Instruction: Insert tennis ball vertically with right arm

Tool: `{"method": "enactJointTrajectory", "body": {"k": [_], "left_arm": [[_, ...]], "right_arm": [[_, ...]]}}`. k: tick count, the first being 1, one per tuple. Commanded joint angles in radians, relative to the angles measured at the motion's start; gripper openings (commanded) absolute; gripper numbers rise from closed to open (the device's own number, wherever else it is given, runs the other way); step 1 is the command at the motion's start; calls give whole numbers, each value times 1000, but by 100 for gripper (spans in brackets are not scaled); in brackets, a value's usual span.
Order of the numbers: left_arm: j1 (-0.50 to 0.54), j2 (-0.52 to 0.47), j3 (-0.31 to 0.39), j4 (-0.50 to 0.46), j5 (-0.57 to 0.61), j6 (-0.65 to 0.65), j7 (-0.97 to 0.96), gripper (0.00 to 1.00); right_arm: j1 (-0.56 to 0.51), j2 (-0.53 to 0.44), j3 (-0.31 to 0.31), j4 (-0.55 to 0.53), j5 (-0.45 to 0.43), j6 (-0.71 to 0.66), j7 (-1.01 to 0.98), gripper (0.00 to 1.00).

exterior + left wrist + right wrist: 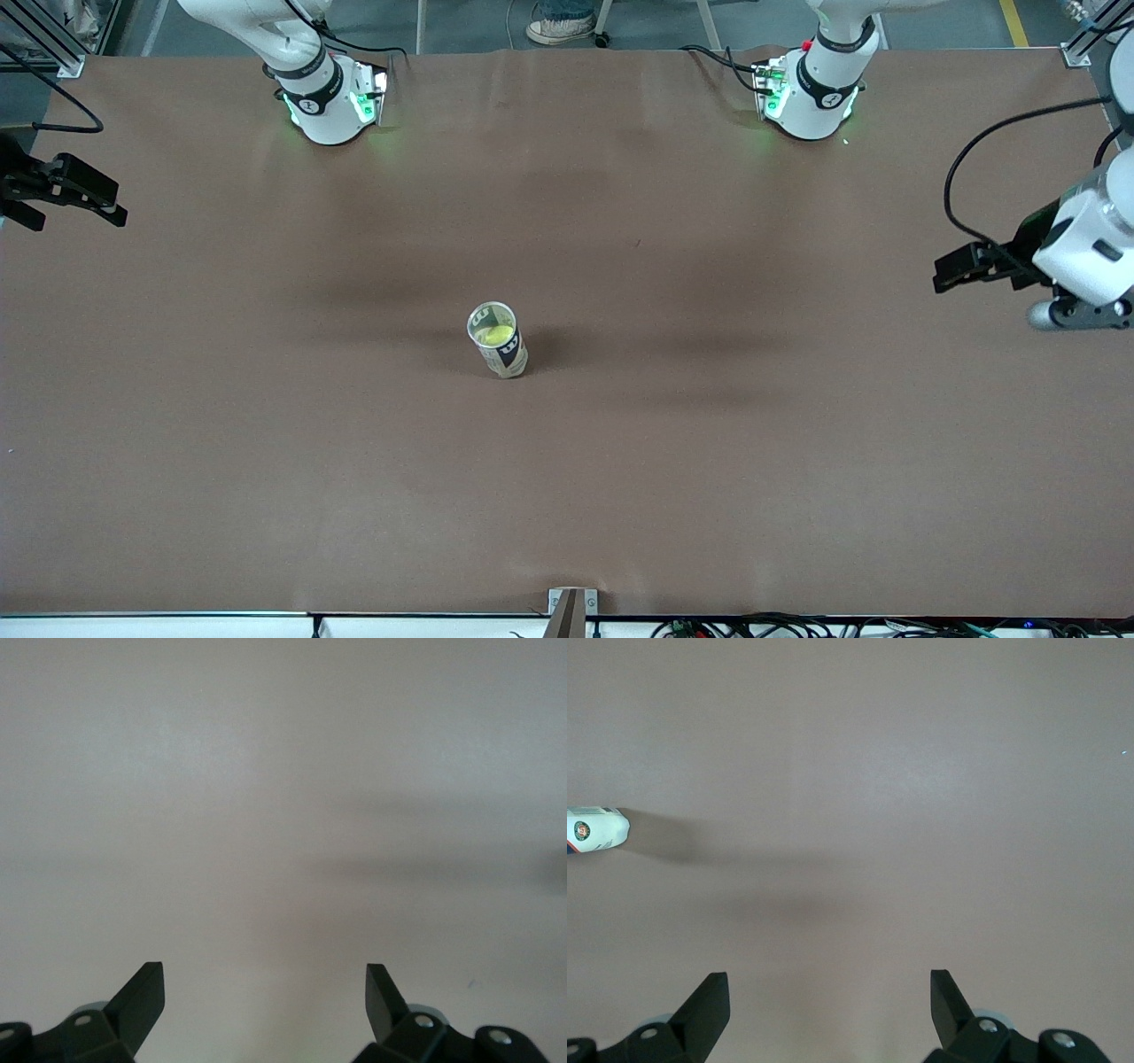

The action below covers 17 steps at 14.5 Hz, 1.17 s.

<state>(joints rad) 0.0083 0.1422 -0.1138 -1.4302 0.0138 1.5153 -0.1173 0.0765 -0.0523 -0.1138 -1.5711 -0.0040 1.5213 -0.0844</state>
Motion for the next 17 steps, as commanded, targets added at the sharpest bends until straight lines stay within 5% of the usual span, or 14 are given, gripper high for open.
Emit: {"method": "enactJointTrajectory", "body": {"k": [1,8,17], "left_arm": [[-17,-64,19,-13,-6,-50,21,100],[-16,-174,23,-27,-20,-127,84,100],[-17,-302,36,-166,-54,-74,65,100]], "right_arm": [[2,-18,-1,-23,13,7,-11,100],[2,-20,-1,-24,13,8,-11,100],[0,-20,-1,-24,13,8,-11,100]]}}
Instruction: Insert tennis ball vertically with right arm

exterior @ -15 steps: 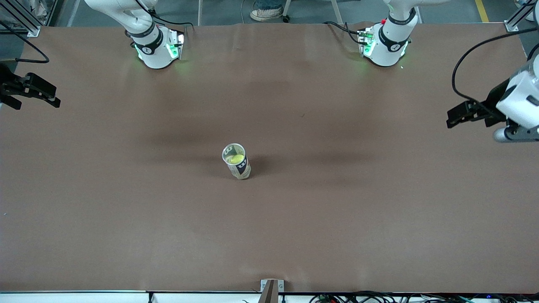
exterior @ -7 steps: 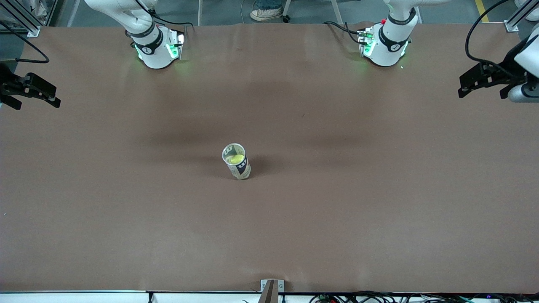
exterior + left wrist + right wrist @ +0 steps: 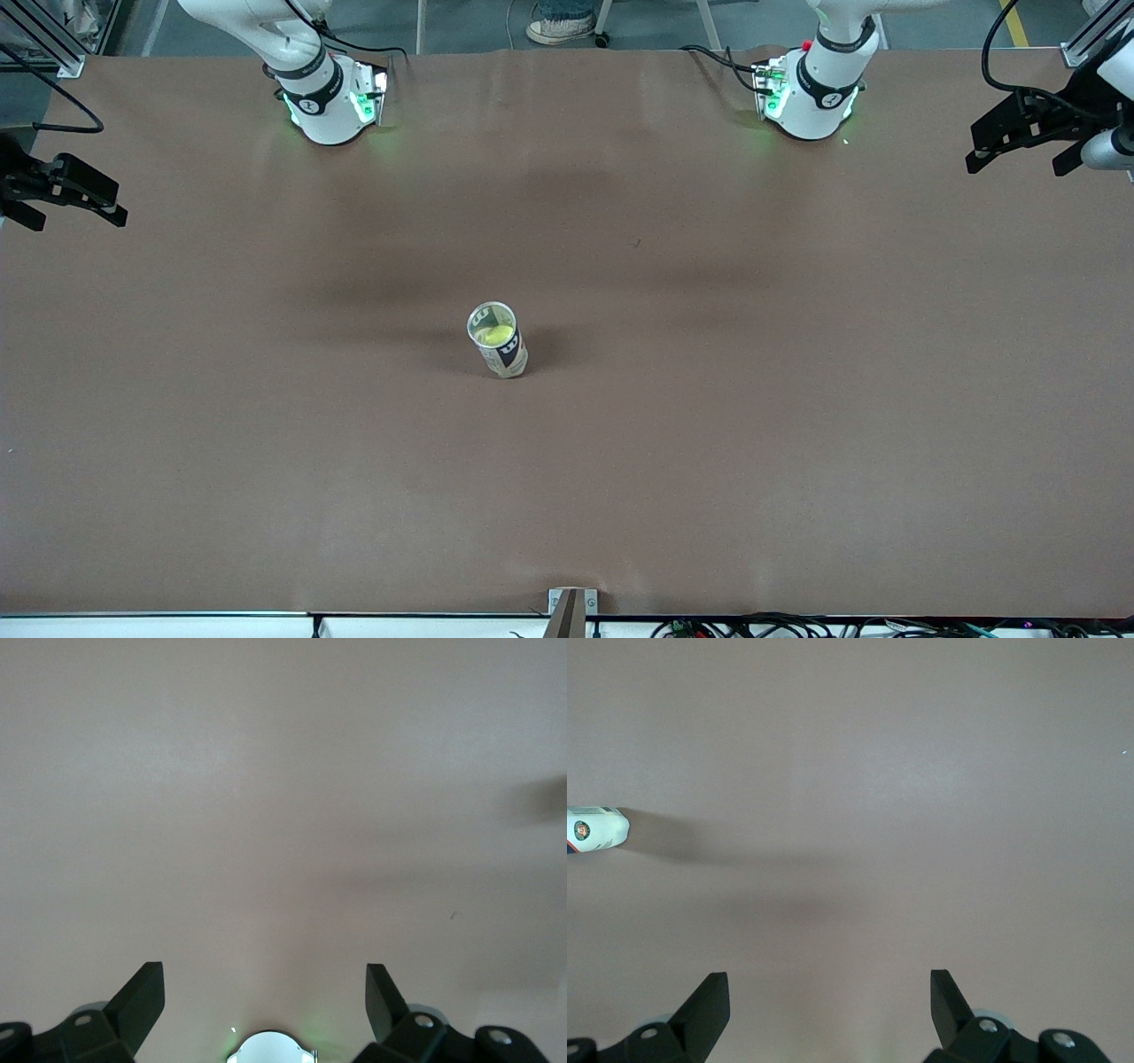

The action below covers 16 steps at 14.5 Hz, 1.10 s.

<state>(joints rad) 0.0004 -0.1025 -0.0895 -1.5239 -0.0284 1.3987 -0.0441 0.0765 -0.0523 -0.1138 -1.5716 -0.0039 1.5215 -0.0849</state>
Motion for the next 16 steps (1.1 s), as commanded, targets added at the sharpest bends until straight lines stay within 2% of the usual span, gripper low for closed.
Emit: {"method": "enactJointTrajectory", "body": {"k": [1,16], "left_arm": [[-10,-62,11,-81,-2,51,-8,100],[-10,-69,10,-76,13,65,-10,100]], "right_arm": [[0,-18,-1,-24,13,6,-10,100],[0,-20,-1,-34,13,12,-10,100]]}}
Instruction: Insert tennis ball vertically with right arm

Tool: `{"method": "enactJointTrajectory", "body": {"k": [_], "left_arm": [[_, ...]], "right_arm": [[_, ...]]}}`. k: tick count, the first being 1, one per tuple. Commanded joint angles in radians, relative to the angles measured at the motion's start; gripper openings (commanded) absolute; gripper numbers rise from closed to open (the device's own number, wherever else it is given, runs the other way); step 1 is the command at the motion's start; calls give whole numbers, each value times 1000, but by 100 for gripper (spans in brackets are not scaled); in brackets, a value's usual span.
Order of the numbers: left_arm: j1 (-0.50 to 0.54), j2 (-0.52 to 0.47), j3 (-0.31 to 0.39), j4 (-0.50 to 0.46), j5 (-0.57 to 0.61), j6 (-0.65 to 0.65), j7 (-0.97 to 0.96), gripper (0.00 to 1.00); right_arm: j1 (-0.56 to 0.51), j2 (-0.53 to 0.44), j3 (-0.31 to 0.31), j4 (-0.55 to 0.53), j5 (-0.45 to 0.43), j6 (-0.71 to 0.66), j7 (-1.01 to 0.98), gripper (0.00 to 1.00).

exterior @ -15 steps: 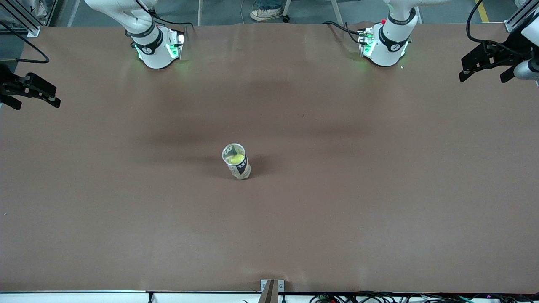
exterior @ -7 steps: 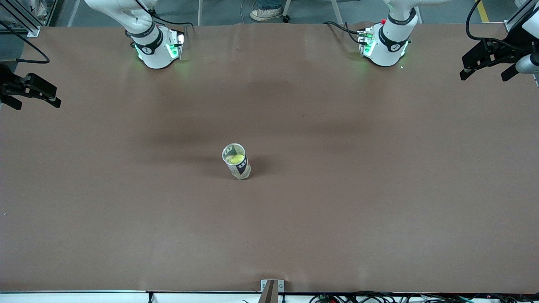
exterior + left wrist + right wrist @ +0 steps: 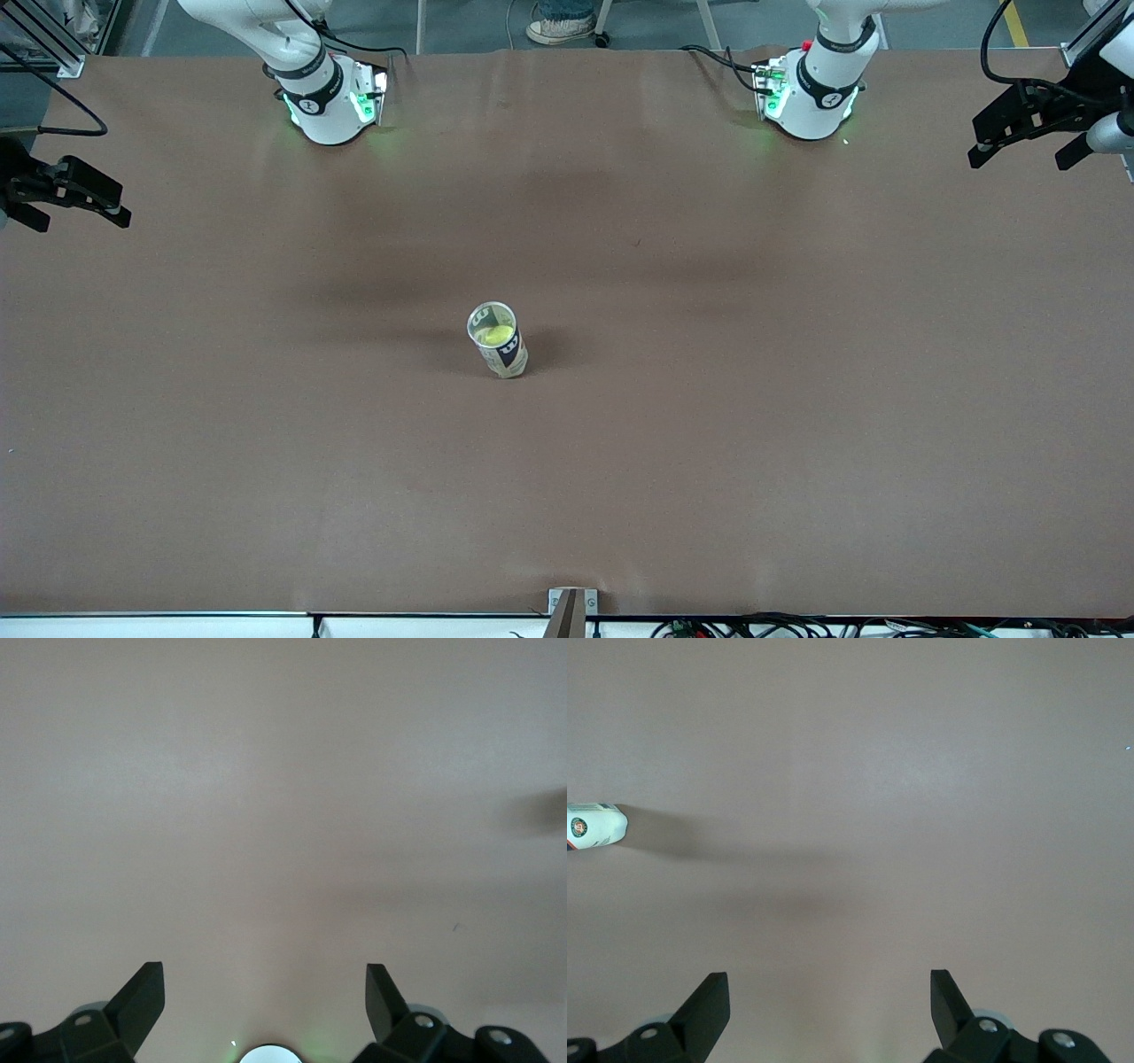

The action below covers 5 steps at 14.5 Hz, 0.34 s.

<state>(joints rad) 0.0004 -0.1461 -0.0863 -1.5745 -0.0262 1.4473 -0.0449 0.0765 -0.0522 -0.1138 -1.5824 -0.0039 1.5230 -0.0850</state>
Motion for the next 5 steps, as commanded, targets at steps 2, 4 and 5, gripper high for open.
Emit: {"method": "enactJointTrajectory", "body": {"k": [2,4,5], "left_arm": [[-10,-26,8,-25,11,16,-9,100],[-10,-24,7,-25,11,16,-9,100],[-10,-24,7,-25,11,16,-9,100]], "right_arm": [[0,-20,-3,-28,13,12,-10,100],[0,-20,-1,-34,13,14,-10,100],[0,-20,-1,-36,13,16,-10,100]]}}
